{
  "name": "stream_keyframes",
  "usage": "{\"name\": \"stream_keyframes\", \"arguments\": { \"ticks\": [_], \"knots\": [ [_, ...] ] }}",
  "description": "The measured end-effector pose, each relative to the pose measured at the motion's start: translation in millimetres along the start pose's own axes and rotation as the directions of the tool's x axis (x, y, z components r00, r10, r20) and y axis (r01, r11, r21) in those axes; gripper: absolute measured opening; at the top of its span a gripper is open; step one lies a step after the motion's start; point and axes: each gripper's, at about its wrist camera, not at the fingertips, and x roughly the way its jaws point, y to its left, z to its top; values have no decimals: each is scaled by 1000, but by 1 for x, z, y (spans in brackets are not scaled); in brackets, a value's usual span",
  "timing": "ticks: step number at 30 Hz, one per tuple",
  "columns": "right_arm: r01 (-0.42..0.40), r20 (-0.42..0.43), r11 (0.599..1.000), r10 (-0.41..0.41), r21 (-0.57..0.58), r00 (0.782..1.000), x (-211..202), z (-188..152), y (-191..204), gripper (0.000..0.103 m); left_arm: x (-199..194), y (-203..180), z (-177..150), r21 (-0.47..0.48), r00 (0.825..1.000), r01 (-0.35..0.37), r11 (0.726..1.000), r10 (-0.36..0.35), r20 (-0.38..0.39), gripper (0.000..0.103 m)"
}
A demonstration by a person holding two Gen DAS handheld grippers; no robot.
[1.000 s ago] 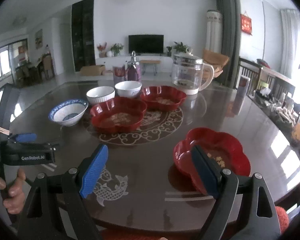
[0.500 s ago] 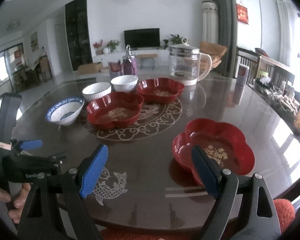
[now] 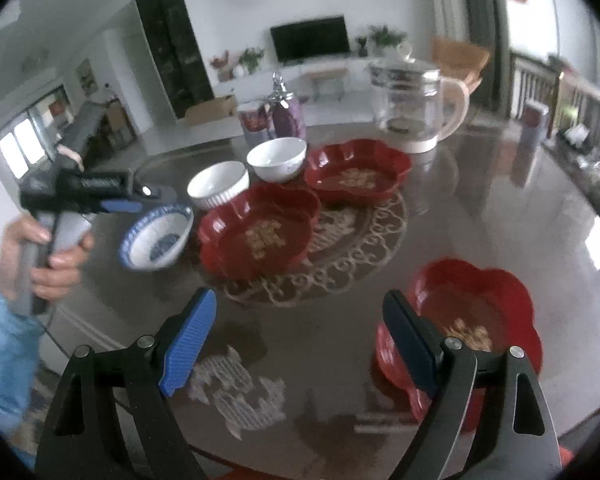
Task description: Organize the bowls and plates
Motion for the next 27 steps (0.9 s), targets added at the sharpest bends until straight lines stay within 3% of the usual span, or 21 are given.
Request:
{"name": "stream_keyframes", "arguments": {
  "ticks": [3, 8, 13, 18, 22, 27],
  "knots": [
    [-37, -74, 997, 42, 66, 996, 16, 27, -7, 88, 13, 5, 18, -16, 1000, 0, 1000, 0, -14, 102],
    [-74, -170, 985, 100, 154, 980, 50, 46, -16, 88, 42, 9, 27, 15, 996, -67, 998, 67, -56, 101],
    [-36, -242, 987, 73, 157, 967, 86, 51, -23, 88, 57, 13, 28, 10, 995, -59, 998, 60, -81, 99],
    [-35, -295, 975, 100, 218, 950, 114, 52, -39, 88, 67, 14, 25, -11, 993, -28, 1000, 27, -116, 88],
    [-17, -340, 958, 118, 285, 933, 135, 52, -56, 88, 70, 14, 22, -18, 988, -81, 997, 78, -131, 84],
    [0, -368, 948, 123, 319, 922, 151, 53, -65, 88, 78, 8, 24, -16, 984, -76, 997, 72, -165, 84]
  ]
}}
